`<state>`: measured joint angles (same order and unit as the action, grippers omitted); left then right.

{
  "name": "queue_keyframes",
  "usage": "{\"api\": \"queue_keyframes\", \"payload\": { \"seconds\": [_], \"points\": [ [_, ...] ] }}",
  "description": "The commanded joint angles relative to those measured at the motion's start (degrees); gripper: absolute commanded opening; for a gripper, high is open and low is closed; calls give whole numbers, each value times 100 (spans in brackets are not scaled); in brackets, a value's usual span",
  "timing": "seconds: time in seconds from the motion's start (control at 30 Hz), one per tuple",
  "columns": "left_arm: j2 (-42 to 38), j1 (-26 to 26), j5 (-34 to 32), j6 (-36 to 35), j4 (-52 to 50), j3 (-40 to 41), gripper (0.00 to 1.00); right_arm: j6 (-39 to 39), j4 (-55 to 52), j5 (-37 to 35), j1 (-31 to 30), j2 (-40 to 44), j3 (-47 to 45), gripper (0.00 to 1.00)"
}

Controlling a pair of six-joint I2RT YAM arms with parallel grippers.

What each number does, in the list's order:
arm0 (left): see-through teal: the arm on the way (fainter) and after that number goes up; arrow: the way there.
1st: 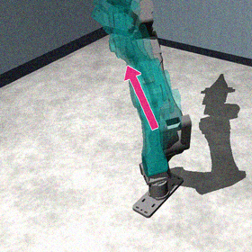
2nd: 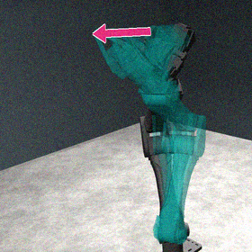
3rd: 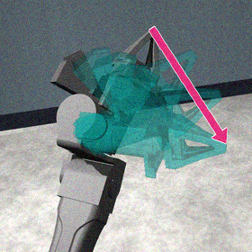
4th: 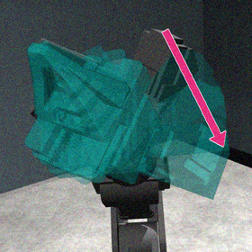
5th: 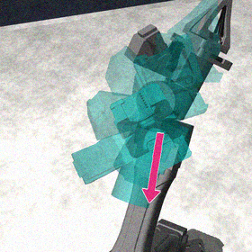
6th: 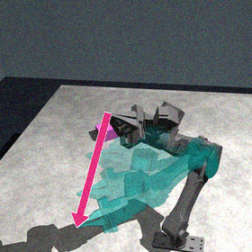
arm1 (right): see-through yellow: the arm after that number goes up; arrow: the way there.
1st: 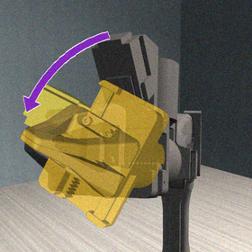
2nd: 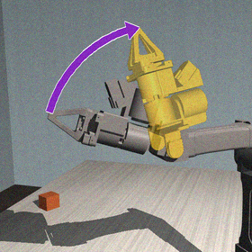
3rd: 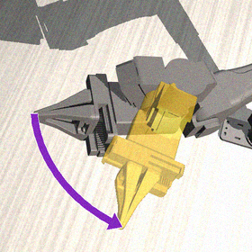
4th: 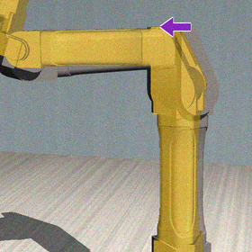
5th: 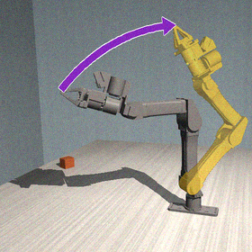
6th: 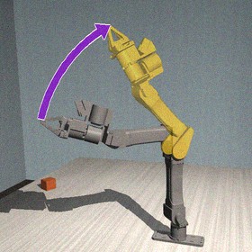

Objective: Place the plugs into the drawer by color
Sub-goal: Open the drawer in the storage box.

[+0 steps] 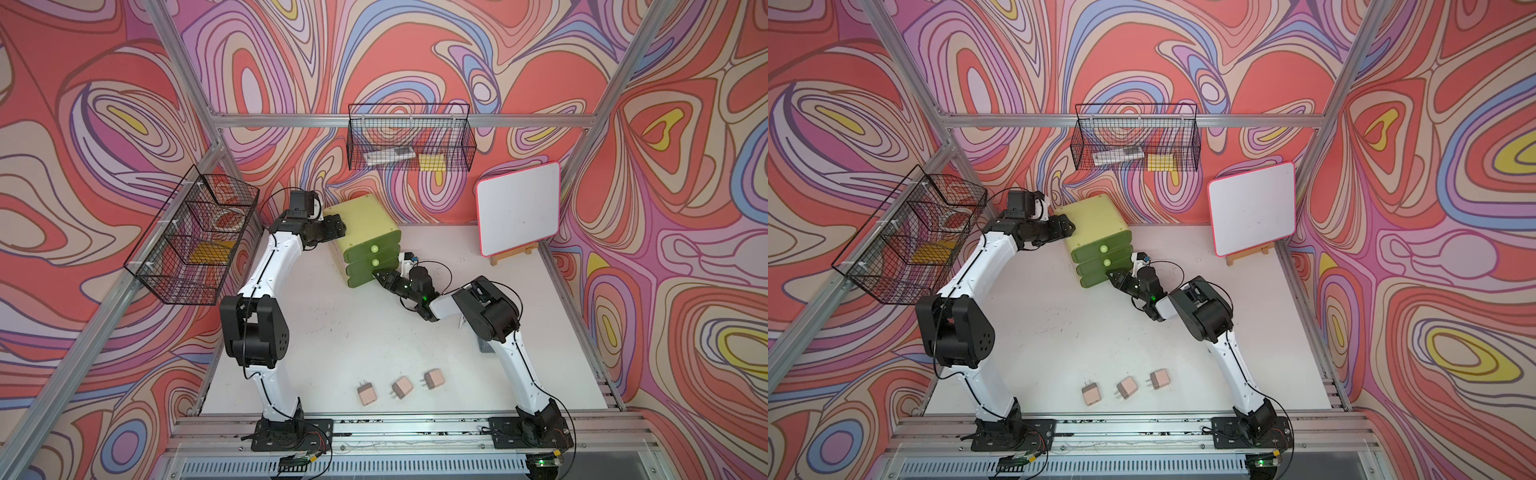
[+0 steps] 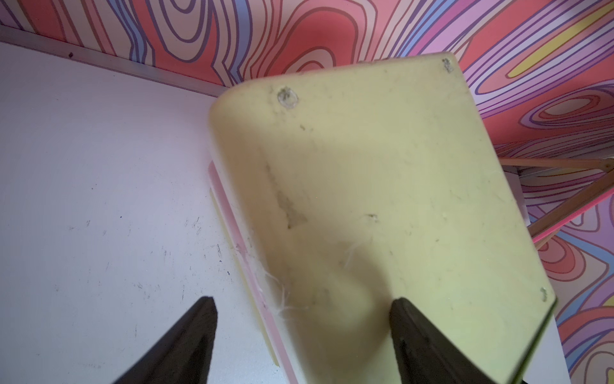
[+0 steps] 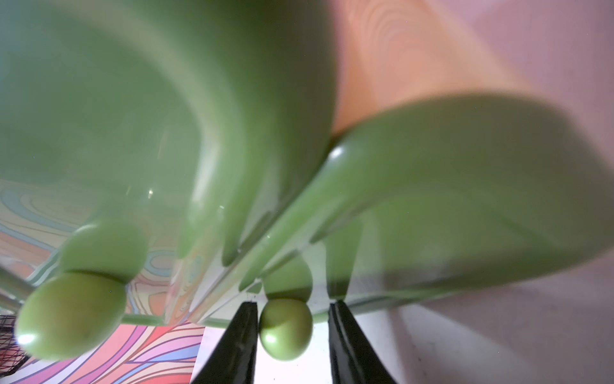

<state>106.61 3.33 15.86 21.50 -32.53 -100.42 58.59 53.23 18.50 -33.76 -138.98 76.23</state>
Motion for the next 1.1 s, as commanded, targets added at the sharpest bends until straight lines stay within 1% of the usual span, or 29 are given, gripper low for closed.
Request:
{"api": "queue_keyframes", "payload": {
  "seconds": [0.0, 0.1, 0.3, 0.4, 0.8, 0.93, 1.07],
  "points": [
    [189, -25, -213, -49, -552, 230, 81, 56, 56, 120, 24, -205, 189, 33],
    [202, -26, -223, -51, -544, 223, 81, 54, 83, 132, 20, -210, 217, 27],
    [295, -43, -233, -59, -545, 206, 81, -13, 91, 90, 45, -44, 19, 7],
    [341, -59, -211, -41, -535, 197, 81, -130, 72, 26, 45, 180, -282, 4],
    [396, -79, -176, 9, -500, 190, 81, -354, -444, -334, 10, 1057, -1521, 2],
    [406, -78, -179, 11, -508, 193, 81, -495, -627, -459, -13, 1355, -1813, 5],
    [405, -78, -157, 17, -496, 196, 81, -496, -572, -504, -36, 1431, -2025, 9]
  ]
}}
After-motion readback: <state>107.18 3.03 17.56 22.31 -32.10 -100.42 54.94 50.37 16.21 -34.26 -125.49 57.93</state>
